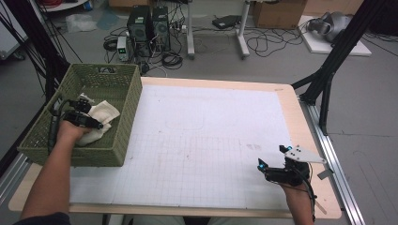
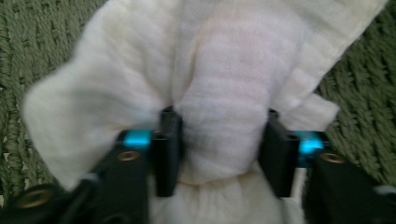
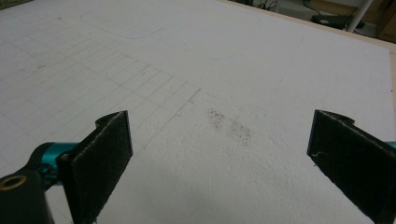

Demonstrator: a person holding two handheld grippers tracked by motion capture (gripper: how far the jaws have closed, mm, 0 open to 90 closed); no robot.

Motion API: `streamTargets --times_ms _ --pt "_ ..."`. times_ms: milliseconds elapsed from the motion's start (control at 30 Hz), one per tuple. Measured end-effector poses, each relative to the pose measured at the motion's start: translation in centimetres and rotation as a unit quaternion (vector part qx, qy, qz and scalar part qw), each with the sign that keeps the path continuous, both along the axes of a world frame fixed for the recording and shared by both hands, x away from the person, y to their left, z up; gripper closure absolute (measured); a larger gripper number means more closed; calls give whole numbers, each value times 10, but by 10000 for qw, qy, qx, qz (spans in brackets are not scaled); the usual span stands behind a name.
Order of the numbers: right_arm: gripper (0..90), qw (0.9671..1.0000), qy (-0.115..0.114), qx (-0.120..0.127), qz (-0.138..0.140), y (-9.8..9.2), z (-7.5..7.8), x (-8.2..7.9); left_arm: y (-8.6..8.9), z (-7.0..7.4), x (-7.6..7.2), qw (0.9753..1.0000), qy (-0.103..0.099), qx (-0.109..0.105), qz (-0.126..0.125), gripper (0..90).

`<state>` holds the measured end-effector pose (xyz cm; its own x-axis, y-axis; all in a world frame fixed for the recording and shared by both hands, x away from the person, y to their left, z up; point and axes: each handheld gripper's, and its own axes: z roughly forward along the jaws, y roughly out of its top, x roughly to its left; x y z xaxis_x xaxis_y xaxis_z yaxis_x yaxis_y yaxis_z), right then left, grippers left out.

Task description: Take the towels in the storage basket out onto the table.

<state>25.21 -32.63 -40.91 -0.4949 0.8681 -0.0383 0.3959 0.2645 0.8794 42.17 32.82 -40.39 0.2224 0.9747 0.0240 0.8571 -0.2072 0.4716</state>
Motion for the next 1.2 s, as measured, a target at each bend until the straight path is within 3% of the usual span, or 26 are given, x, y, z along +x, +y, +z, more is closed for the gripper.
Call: streamTargets --times_ms 100,233,467,533,733,833,1100,1200 --pt "58 10000 -11 17 -21 -1 1 -1 1 5 -2 9998 -178 -124 -12 686" --pt "58 10000 -9 32 -37 -1 1 -1 3 15 -7 9976 -620 -317 21 696" --pt "58 10000 -30 38 -51 -1 2 -2 6 27 -13 9906 -1244 -572 -15 716" --pt "58 10000 -28 42 -56 -1 2 -2 7 31 -16 9875 -1439 -651 -8 718" --pt "58 10000 -18 52 -39 0 2 -1 9 47 -27 9719 -2146 -967 -93 719" --pt "58 10000 -23 69 -20 1 2 0 10 54 -33 9626 -2454 -1136 -136 718" --pt "58 10000 -67 62 34 5 3 2 11 67 -46 9433 -3017 -1365 -253 718" --pt "58 9999 -87 64 44 5 3 2 9 72 -50 9322 -3281 -1511 -251 718"
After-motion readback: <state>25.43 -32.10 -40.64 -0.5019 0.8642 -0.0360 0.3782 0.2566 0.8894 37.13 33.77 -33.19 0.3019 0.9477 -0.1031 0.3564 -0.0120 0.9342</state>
